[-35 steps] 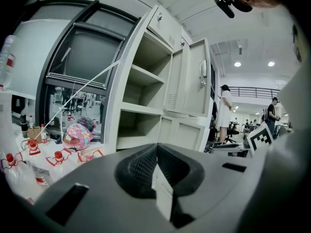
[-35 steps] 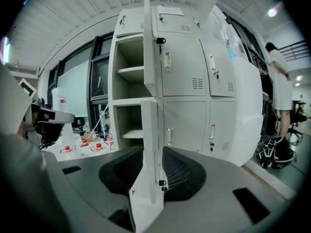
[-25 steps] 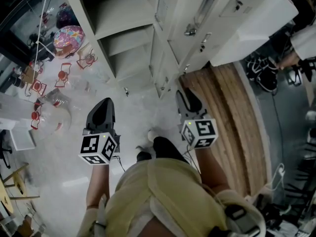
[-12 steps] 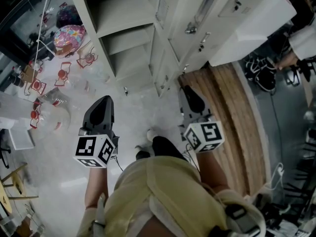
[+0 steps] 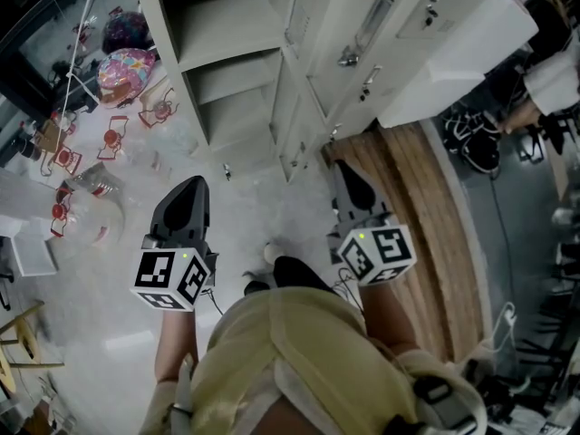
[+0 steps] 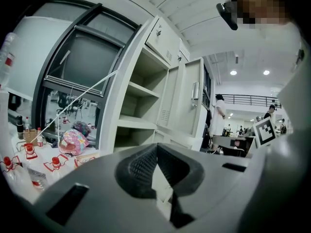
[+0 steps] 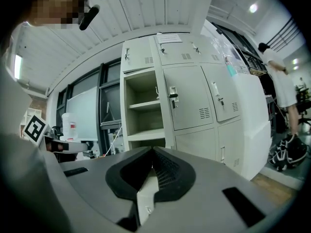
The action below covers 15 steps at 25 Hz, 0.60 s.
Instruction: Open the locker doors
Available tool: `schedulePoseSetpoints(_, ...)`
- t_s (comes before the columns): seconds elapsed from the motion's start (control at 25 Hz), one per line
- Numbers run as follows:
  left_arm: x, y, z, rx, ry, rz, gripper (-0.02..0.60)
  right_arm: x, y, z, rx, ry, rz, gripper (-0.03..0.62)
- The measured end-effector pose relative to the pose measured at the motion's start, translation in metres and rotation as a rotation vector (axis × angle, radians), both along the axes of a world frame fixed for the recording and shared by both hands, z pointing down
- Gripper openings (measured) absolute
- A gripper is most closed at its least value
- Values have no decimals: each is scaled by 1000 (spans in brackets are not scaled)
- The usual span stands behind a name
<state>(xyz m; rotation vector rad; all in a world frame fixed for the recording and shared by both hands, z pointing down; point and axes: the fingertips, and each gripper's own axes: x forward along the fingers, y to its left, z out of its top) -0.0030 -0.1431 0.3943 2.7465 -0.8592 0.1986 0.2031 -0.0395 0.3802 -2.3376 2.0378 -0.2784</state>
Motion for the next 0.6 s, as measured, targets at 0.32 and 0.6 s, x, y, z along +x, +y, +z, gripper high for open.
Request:
schedulePoseSetpoints(0.32, 1, 3, -3, 5, 5, -3, 5, 0, -3, -4, -2, -2, -16, 3)
schedulePoseSetpoints(0.6, 2, 0, -6, 7, 3, -13, 4, 6, -10, -6, -4, 10, -8, 3)
